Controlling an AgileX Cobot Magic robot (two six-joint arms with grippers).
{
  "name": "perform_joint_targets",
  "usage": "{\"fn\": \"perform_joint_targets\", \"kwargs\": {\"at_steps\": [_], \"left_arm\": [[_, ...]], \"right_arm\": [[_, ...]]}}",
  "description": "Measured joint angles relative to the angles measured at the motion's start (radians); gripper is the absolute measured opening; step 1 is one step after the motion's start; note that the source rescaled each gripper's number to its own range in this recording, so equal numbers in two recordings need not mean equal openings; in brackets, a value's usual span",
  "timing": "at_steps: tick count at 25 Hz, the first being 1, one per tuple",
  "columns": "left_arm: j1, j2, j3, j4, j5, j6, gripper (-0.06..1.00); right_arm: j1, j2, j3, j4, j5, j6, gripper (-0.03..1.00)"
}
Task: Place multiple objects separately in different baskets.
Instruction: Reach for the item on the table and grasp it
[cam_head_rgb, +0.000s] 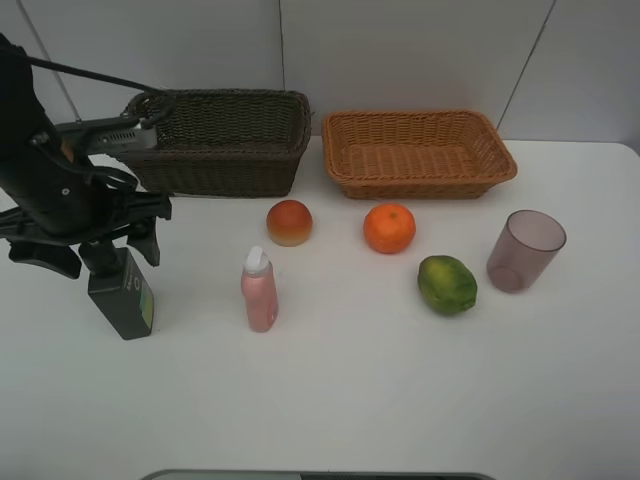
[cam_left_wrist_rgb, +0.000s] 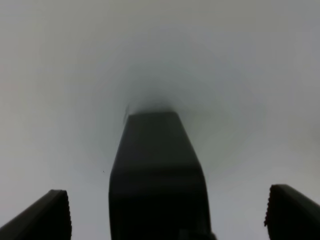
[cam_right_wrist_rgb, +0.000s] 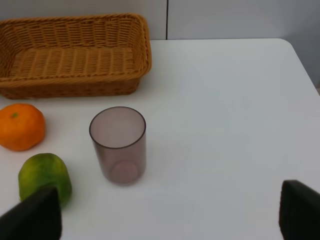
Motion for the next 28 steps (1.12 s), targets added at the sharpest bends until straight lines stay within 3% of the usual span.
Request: {"fn": "perform_joint_targets", "kwargs": {"at_steps": [10,28], "left_arm": [[0.0,0.081,0.009,-0.013,-0.066,-0.01,1.0],[0.0,0.083,0.009,-0.024,-0.094,-0.01,0.93]], "right_arm": [[0.0,0.0,0.0,0.0,0.0,0.0,0.89],[0.0,0.0,0.0,0.0,0.0,0.0,0.89]]}}
